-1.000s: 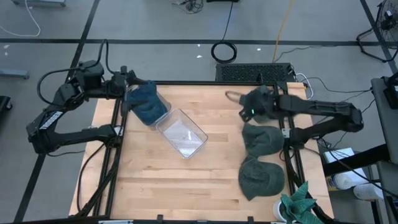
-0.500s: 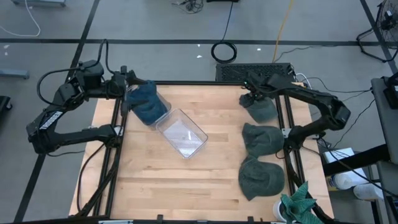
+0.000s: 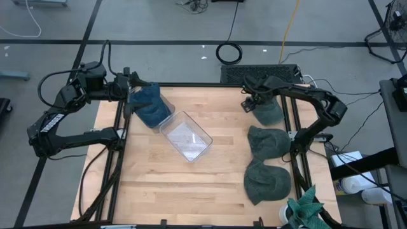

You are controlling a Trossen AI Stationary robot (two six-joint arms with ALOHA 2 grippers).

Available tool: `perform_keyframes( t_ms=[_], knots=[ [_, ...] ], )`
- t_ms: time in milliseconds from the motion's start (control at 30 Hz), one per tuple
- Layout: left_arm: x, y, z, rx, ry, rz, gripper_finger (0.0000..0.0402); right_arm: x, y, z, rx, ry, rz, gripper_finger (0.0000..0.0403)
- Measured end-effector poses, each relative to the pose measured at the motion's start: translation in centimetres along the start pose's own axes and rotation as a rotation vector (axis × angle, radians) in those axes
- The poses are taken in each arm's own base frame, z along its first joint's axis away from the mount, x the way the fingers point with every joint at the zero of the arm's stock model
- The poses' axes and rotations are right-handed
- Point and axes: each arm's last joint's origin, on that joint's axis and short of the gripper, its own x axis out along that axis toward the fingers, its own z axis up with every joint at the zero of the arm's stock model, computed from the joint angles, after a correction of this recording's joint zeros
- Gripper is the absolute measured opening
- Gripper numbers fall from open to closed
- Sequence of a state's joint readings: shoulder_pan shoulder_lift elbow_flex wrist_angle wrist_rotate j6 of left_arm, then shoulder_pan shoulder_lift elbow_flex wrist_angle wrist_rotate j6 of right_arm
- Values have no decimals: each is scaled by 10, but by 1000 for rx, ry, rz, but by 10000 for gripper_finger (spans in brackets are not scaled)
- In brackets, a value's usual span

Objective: Pick & Place hat
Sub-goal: Put the top black cap into the bottom transparent bin

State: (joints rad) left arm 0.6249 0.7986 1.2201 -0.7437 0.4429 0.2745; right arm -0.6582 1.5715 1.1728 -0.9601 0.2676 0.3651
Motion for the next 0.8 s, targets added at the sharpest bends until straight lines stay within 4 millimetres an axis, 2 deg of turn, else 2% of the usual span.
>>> perform_keyframes(
  t_ms=[200,633,800],
  knots=[
    [0,0,0,0,0,0,363,1,-6,1,52,-16,-78,267],
    [0,0,0,-4,0,0,358,1,-5,-1,44,21,-37,267],
    [0,0,0,-4,0,0,364,14,-10,-9,48,55,-73,267]
  ],
)
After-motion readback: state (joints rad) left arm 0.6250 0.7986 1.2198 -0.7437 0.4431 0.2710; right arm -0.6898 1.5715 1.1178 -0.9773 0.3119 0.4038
